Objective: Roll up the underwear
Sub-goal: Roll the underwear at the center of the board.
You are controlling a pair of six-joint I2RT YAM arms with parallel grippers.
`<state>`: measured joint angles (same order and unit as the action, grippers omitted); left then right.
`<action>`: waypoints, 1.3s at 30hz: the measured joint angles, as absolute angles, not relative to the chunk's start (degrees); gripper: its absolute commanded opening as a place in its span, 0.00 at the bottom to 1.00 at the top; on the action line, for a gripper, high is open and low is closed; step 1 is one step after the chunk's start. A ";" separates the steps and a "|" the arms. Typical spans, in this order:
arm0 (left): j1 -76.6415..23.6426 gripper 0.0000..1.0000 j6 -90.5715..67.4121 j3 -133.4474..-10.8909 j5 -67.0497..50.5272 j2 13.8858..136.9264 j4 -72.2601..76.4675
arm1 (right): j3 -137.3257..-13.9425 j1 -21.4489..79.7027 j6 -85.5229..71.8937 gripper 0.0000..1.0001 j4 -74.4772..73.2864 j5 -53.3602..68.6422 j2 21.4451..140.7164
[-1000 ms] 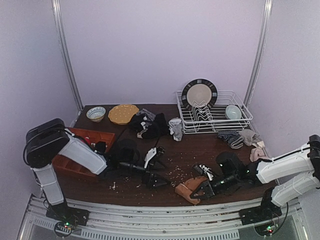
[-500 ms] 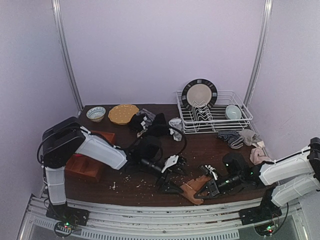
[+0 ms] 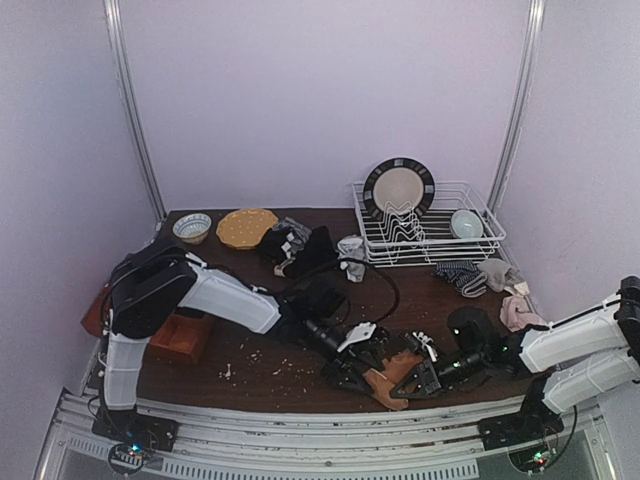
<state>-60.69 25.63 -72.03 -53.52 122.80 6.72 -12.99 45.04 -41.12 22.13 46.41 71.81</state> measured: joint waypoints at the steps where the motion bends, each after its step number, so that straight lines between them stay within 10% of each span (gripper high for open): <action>1: -60.77 0.50 25.76 -72.90 -53.67 123.35 5.87 | -12.99 45.04 -41.04 0.00 22.11 46.41 71.77; 8: -61.23 0.11 27.51 -78.06 -55.02 127.17 -0.75 | -12.99 45.04 -40.84 0.01 21.23 46.30 71.24; 10: -61.23 0.00 27.59 -78.48 -55.35 127.70 -1.56 | -12.99 45.04 -40.73 0.20 20.14 46.04 70.43; 17: -61.23 0.00 24.45 -79.42 -56.23 128.60 -2.92 | -15.59 47.92 -37.60 0.48 8.29 39.77 61.91; 26: -60.77 0.00 18.55 -82.91 -60.86 130.34 -13.34 | -24.93 62.72 -31.53 0.48 -9.54 17.78 49.78; 39: -58.74 0.00 12.86 -97.56 -69.21 139.44 -35.24 | -34.81 80.42 -18.79 0.47 -17.10 -8.27 64.45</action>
